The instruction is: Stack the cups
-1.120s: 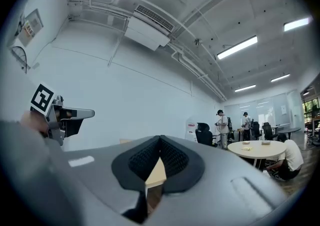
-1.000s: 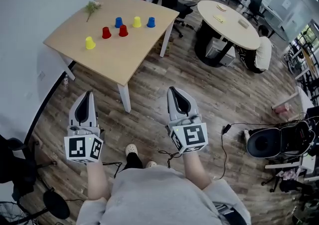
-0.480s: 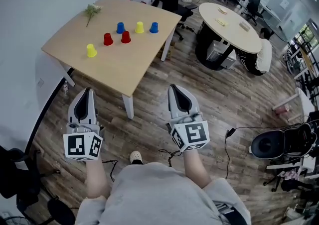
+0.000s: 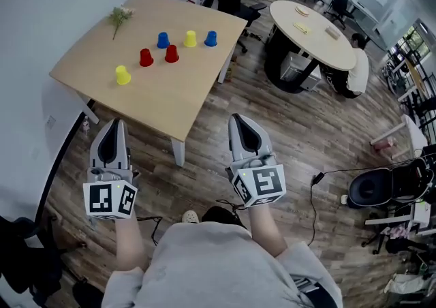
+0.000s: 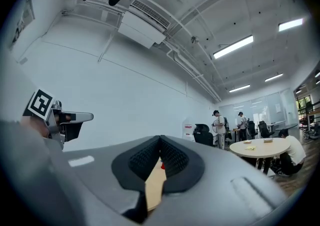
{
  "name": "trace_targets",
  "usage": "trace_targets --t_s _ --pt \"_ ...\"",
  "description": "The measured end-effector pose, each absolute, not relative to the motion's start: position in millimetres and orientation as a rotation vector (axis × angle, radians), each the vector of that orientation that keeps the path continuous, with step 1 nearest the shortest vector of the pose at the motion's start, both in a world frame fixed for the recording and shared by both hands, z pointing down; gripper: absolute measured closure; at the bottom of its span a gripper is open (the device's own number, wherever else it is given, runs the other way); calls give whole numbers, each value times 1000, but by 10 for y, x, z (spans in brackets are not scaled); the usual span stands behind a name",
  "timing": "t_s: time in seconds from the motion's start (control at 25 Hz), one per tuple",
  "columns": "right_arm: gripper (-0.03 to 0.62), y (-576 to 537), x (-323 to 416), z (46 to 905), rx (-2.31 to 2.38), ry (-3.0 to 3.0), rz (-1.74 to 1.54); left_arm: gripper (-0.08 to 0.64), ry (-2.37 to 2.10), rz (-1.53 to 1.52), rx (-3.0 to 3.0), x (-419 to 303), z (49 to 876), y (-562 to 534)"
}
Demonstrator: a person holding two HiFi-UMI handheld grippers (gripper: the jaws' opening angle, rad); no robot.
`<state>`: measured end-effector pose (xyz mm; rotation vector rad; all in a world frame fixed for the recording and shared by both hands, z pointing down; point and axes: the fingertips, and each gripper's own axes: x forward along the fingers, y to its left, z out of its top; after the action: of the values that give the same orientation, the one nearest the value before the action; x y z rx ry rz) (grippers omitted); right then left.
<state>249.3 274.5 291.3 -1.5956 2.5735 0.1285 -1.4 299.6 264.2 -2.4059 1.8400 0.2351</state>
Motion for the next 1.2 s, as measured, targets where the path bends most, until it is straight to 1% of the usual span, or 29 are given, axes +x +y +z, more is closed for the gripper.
trace_targets --t_s 0.24,0.52,1.2 --pt "580 2526 2467 3029 -1633 2584 93 552 1851 231 -2443 -95 2772 2749" --pt "580 1984 2365 3075 -1602 2593 89 552 1883 231 -2422 -206 2825 2295" --pt "580 -50 2073 2900 -1411 2685 100 552 2020 238 -2286 -410 2674 617"
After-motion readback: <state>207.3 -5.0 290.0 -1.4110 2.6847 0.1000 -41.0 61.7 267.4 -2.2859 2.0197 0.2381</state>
